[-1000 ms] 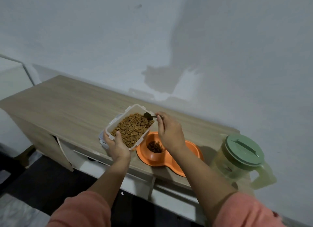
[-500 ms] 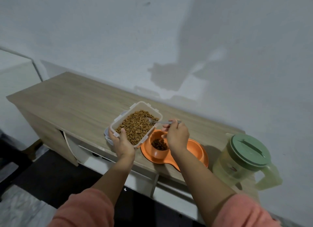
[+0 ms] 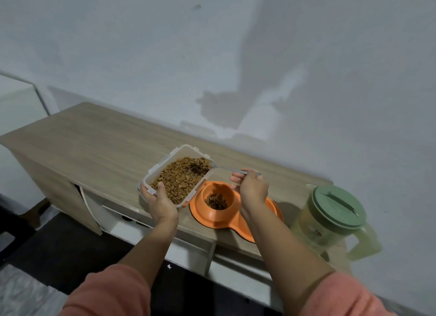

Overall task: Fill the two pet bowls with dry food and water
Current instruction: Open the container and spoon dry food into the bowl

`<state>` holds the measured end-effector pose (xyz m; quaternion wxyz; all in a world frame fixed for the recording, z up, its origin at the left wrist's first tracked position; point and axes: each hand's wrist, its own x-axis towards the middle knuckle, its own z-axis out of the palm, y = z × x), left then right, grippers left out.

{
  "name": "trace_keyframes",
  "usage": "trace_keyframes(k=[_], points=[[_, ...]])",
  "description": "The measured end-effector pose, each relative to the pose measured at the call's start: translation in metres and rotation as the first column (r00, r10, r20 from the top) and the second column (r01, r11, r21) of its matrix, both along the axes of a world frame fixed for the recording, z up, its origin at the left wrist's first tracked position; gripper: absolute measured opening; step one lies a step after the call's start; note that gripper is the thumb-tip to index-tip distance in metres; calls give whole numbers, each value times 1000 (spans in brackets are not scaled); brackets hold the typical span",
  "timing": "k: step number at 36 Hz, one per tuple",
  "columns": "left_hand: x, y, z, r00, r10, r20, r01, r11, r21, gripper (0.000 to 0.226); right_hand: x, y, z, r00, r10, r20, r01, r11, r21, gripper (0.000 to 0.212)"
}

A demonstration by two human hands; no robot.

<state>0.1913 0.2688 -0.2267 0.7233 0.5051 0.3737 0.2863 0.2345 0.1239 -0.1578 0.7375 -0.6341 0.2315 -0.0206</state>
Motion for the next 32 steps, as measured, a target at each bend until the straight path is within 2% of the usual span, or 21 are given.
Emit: trace_keyframes(k=[7,11,14,17,18,20,23,25,27,32], points=[[5,14,-12,999,39,-30,-39,999,27,56,-3,-19,3,997,-52,56,59,991,-121,27],[6,16,-13,999,42,-27,-42,999,28,56,-8,-27,-3,991,-27,132,68,946,-316,28],[7,16,-12,998,48,-45,-47,998,29,56,-12,-29,-16,969,109,222,37,823,-567,28],[8,16,-11,997,53,-60,-50,998,49,57,-21,-29,-24,924,332,192,-63,626,-777,27],[9,16,-11,997,49,-67,-46,998,53,57,-24,-30,-26,902,392,179,-80,560,-825,25],[8,15,-11,997,39,-71,-37,999,38,57,-28,-30,-27,861,467,203,-66,499,-864,23],[7,14,-9,996,34,-81,-31,999,34,57,-29,-28,-19,793,513,330,12,528,-849,22],[6,14,-7,997,30,-75,-27,999,36,57,-28,-23,-9,710,538,453,102,559,-823,21],[4,15,-6,998,25,-64,-24,999,29,57,-24,-16,0,612,585,532,183,550,-815,24],[-2,12,1,1000,8,-19,-8,1000,-13,55,-16,10,7,364,759,540,176,513,-840,26]])
